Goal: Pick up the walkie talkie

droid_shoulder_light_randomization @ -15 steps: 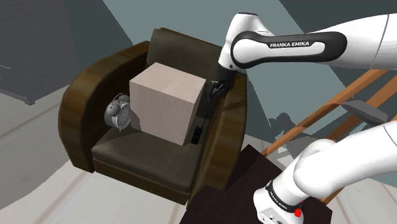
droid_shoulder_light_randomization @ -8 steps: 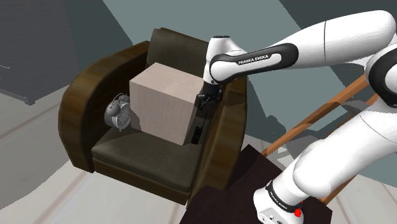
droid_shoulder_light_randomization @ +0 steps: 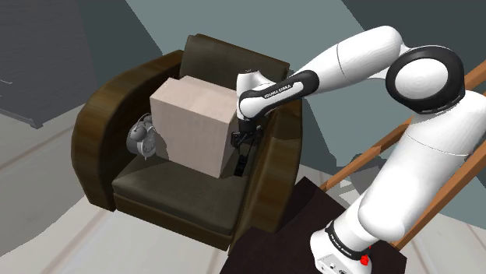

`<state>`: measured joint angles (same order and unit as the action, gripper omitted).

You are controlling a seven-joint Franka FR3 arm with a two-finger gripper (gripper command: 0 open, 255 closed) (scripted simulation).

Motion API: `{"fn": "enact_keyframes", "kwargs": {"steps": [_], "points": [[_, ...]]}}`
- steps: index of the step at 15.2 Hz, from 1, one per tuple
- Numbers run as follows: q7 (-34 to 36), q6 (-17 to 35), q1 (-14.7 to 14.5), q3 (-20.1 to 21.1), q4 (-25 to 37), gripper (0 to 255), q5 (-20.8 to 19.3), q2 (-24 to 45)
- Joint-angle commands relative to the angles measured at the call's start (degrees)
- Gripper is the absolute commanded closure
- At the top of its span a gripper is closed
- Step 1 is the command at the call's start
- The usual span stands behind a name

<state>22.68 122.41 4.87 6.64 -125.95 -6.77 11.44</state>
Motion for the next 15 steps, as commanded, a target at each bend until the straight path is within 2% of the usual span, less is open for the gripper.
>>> {"fn": "enact_keyframes", "kwargs": {"steps": [1, 8, 10, 11, 15], "points": [[1.13, 0.15, -0.31, -0.1, 1.85, 0, -0.59, 2.97], [2.02, 5.11, -0.72, -0.68, 1.28, 0, -1.51, 7.42], [1.99, 5.11, -0.83, -0.8, 1.28, 0, -1.47, 7.42], [1.85, 5.86, -0.65, -0.92, 0.15, 255, -1.54, 7.03], [1.75, 3.64, -0.82, -0.64, 1.4, 255, -1.09, 6.09]]}}
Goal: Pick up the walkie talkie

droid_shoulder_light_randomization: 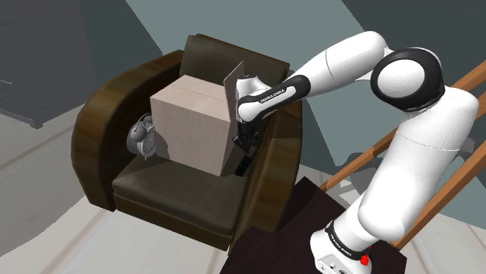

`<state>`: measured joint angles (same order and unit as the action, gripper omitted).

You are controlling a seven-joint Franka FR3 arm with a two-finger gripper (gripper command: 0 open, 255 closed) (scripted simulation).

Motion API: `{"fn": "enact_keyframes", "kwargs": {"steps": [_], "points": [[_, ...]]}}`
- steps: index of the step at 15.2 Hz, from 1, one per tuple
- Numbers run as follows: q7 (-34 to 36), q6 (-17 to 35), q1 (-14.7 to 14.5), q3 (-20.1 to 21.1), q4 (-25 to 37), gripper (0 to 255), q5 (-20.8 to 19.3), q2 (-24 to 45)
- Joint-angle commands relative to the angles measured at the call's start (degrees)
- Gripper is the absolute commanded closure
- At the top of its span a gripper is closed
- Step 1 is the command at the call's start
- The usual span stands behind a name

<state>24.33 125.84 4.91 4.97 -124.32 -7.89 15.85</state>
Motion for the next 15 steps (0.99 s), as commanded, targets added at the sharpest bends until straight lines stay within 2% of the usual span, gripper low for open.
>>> {"fn": "enact_keyframes", "kwargs": {"steps": [1, 5, 6, 8, 9, 15], "points": [[-0.23, -0.54, -0.72, 0.94, 0.5, 255, 0.04, 1.63], [-0.18, -0.16, 0.08, -0.01, -0.25, 255, 0.06, -0.04], [-0.18, -0.16, 0.07, -0.03, -0.25, 0, 0.06, -0.04], [-10.13, 8.89, 3.0, 1.29, -11.09, 0, 5.54, -8.81], [-11.87, 10.09, 3.33, 1.36, -12.57, 0, 6.63, -10.02], [-11.3, 14.63, 3.24, 1.18, -13.09, 0, 5.84, -5.96]]}}
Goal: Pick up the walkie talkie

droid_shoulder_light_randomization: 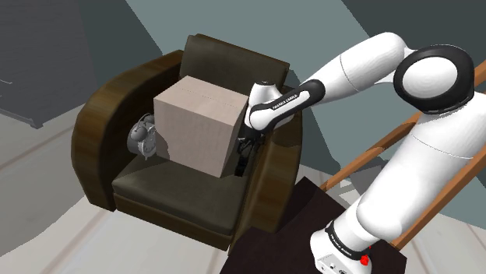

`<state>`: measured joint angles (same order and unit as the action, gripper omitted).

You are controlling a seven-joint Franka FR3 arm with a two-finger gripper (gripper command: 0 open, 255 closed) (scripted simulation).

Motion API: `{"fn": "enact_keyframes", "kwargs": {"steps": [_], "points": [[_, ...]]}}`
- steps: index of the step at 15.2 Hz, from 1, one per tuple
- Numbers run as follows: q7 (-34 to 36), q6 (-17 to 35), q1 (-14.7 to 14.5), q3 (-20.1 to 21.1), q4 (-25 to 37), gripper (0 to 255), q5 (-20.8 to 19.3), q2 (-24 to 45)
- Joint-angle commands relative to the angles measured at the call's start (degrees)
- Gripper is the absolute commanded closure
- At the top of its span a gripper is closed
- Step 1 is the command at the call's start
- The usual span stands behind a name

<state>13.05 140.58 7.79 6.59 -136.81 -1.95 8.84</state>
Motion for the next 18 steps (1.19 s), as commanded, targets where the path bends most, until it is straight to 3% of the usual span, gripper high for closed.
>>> {"fn": "enact_keyframes", "kwargs": {"steps": [1, 3, 4, 13, 18], "points": [[0.15, 1.07, 0.34, -0.49, -0.66, 0, -0.33, 2.18], [0.16, 1.07, 0.38, -0.46, -0.66, 0, -0.34, 2.18], [0.18, 1.09, 0.38, -0.48, -0.35, 255, -0.39, 2.49], [0.16, 1.07, 0.38, -0.46, -0.66, 255, -0.34, 2.17], [-0.34, -2.68, 0.51, -0.23, -0.36, 255, 0.35, -1.3]]}}
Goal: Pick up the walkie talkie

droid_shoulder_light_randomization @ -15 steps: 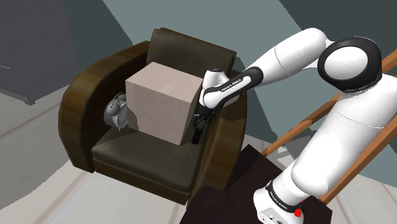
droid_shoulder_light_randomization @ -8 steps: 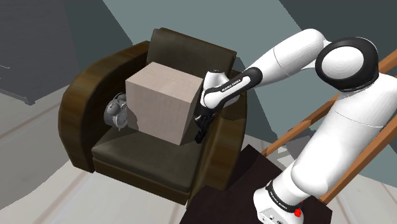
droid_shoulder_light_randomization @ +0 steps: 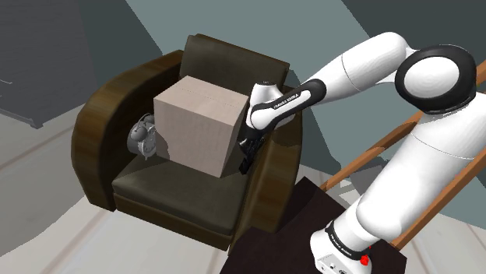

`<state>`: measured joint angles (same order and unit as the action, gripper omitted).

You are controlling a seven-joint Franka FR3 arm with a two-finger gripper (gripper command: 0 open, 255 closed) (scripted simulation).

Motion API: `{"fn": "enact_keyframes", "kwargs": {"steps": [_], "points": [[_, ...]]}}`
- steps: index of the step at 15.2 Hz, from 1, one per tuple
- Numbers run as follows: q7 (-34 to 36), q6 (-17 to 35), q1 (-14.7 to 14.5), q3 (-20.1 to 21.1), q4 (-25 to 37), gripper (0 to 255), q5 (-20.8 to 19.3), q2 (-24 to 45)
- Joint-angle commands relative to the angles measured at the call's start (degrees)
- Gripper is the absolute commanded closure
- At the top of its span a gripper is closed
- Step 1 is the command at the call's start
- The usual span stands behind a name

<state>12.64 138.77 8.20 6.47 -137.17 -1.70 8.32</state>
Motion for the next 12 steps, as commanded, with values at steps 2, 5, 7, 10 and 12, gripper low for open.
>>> {"fn": "enact_keyframes", "kwargs": {"steps": [2, 5, 7, 10, 12], "points": [[-0.11, -2.4, 0.16, -0.03, 0.2, 255, 0.36, -2.11], [-0.37, -4.71, 0.21, 0.05, 0.62, 255, 0.7, -4.02], [-0.53, -6.26, 0.25, 0.1, 0.96, 255, 0.91, -5.23], [-0.74, -8.6, 0.3, 0.16, 1.58, 255, 1.2, -6.97], [-0.75, -8.72, 0.32, 0.18, 1.6, 255, 1.22, -7.06]]}}
